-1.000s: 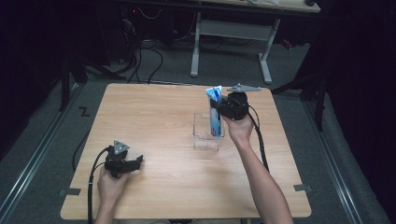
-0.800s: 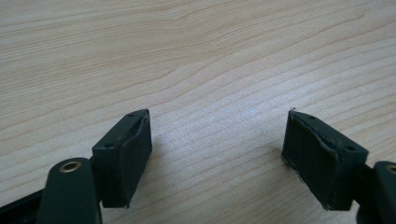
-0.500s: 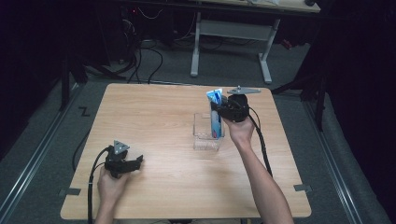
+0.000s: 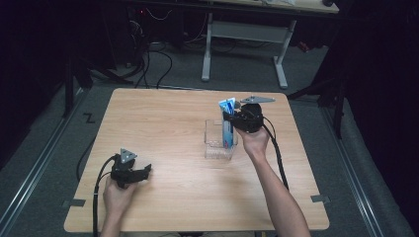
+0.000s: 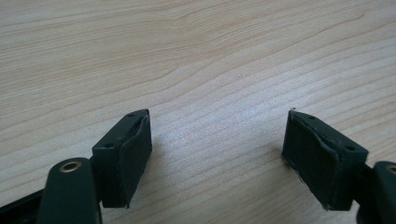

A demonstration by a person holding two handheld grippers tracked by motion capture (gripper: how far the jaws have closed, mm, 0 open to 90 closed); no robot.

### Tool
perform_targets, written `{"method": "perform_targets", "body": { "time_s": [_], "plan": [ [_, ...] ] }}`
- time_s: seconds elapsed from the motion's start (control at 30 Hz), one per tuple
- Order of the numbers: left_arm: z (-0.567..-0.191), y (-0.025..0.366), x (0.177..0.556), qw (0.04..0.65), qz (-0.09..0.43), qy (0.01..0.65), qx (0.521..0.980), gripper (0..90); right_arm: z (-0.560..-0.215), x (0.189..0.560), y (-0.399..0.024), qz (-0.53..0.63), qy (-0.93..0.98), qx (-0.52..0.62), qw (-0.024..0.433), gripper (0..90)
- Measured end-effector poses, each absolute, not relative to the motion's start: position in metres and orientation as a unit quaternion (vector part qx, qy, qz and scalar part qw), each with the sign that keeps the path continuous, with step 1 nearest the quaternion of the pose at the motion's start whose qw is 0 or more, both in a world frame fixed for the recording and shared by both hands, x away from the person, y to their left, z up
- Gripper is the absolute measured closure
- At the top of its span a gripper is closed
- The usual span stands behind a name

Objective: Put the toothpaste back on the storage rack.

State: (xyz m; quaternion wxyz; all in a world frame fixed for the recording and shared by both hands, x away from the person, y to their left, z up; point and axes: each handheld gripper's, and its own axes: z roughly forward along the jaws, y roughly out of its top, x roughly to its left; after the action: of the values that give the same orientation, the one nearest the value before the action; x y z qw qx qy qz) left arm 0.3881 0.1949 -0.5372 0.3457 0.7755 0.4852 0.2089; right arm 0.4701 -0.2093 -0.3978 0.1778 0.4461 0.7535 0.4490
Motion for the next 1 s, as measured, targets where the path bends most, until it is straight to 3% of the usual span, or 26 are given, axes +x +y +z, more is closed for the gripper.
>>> {"method": "perform_targets", "body": {
  "time_s": [1.0],
  "plan": [
    [-0.537,0.195,0.388,0.346,0.209,0.485,0.775,24.1,-0.412,0.464,-0.213,0.437,0.759,0.454,0.164,71.5]
  ]
}}
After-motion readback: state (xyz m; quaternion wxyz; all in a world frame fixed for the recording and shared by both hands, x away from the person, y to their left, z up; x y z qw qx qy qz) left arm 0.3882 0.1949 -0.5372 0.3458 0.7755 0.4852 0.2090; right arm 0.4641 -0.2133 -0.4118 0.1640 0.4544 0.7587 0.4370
